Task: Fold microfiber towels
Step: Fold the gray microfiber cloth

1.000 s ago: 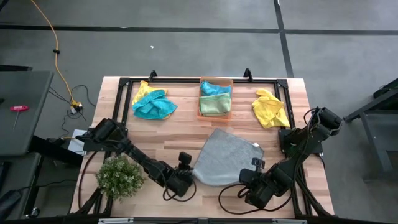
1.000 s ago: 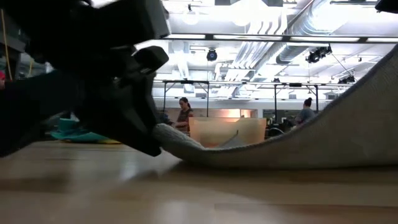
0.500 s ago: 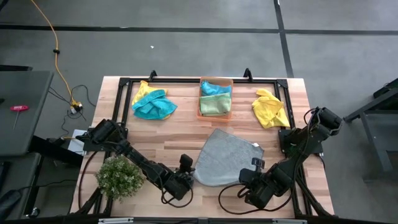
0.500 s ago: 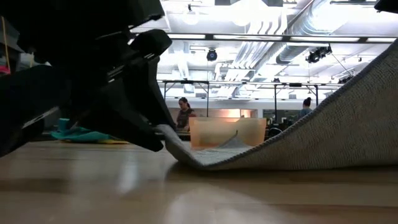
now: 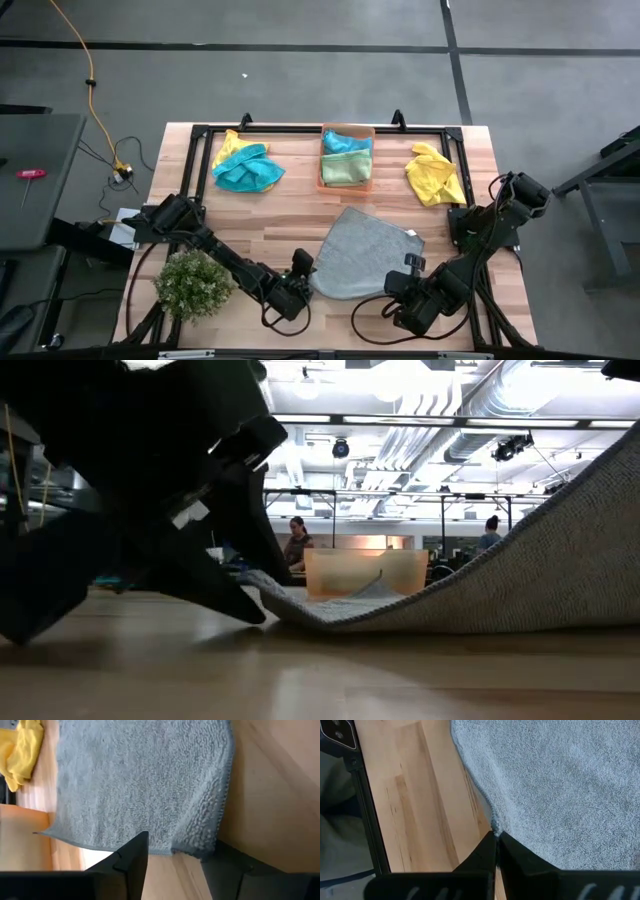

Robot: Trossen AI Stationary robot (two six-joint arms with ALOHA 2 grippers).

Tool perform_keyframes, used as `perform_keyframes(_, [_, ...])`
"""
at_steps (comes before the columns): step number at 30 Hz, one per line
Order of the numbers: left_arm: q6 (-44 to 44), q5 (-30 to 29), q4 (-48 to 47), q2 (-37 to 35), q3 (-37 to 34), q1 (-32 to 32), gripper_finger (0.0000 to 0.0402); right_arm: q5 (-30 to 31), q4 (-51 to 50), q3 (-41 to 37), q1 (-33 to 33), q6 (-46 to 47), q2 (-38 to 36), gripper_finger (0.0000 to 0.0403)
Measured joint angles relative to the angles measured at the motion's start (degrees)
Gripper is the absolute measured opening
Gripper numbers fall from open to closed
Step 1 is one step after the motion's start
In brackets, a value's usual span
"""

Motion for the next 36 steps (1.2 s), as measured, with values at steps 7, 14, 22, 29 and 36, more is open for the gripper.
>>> perform_keyframes(7, [2.3, -3.7, 1.9, 0.2, 0.0, -2.5, 0.0103, 0.0, 0.0, 0.0, 0.0, 0.0, 0.0, 0.0])
perform_keyframes(14, [4.1, -3.5, 3.1, 0.3, 0.0, -3.9, 0.0036, 0.0, 0.1, 0.0, 0.0, 0.0, 0.0, 0.0])
perform_keyframes(22, [0.9, -2.6, 1.1, -0.4, 0.0, -2.9, 0.0002, -2.6, 0.3, 0.0, 0.3, 1.8, 0.0, 0.0])
perform_keyframes(29, [-13.1, 7.1, -3.8, -5.6, 0.0, -3.8, 0.0001, -8.8, 4.0, 0.0, 3.1, 7.6, 0.0, 0.0])
perform_keyframes(36, [-20.1, 11.8, -4.8, -9.3, 0.0, -4.1, 0.0, -8.1, 14.1, 0.0, 4.1, 7.9, 1.2, 0.0])
